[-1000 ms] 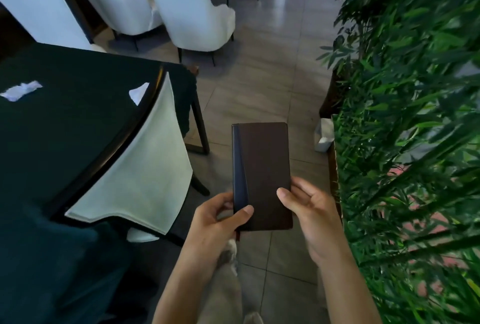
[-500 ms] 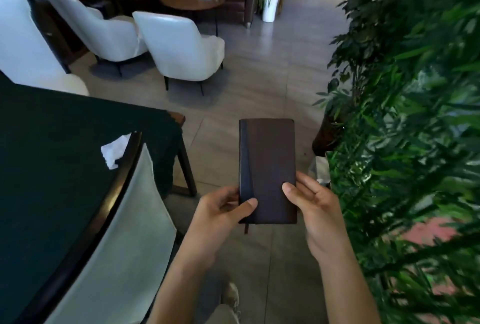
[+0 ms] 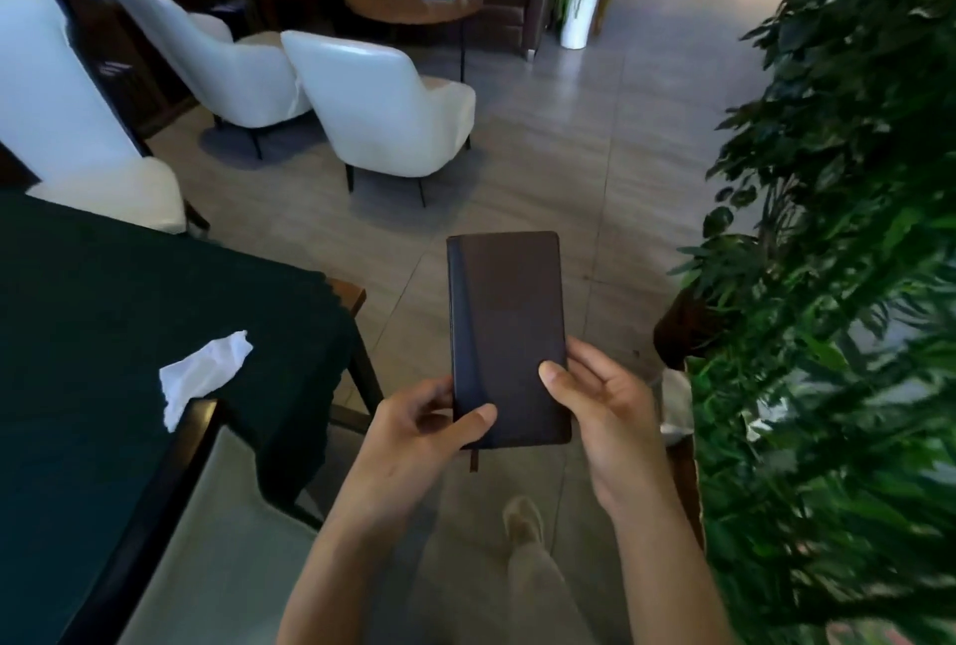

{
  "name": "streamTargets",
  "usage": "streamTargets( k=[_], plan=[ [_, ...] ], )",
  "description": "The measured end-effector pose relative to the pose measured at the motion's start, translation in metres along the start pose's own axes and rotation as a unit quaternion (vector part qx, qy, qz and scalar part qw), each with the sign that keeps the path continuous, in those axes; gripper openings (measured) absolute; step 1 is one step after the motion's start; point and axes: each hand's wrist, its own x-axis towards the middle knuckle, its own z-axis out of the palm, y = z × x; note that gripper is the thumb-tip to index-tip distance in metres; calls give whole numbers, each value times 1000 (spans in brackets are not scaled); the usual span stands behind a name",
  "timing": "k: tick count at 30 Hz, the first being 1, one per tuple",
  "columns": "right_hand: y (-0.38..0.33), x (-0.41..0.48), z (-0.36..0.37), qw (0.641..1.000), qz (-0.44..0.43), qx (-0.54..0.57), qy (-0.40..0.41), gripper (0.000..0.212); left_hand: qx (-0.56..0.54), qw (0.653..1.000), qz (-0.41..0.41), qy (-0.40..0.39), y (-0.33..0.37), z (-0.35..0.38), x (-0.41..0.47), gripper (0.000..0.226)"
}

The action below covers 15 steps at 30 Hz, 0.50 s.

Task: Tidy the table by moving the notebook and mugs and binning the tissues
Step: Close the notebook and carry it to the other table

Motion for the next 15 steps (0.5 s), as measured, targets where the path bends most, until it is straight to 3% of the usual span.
streamTargets(
  k=[6, 15],
  plan=[
    [-20, 110, -4, 999, 22, 3, -41, 29, -10, 998, -6, 58, 19, 13, 93, 24],
    [-49, 226, 37, 978, 52, 3, -201, 34, -46, 984, 16, 173, 50, 2, 158, 20]
  ],
)
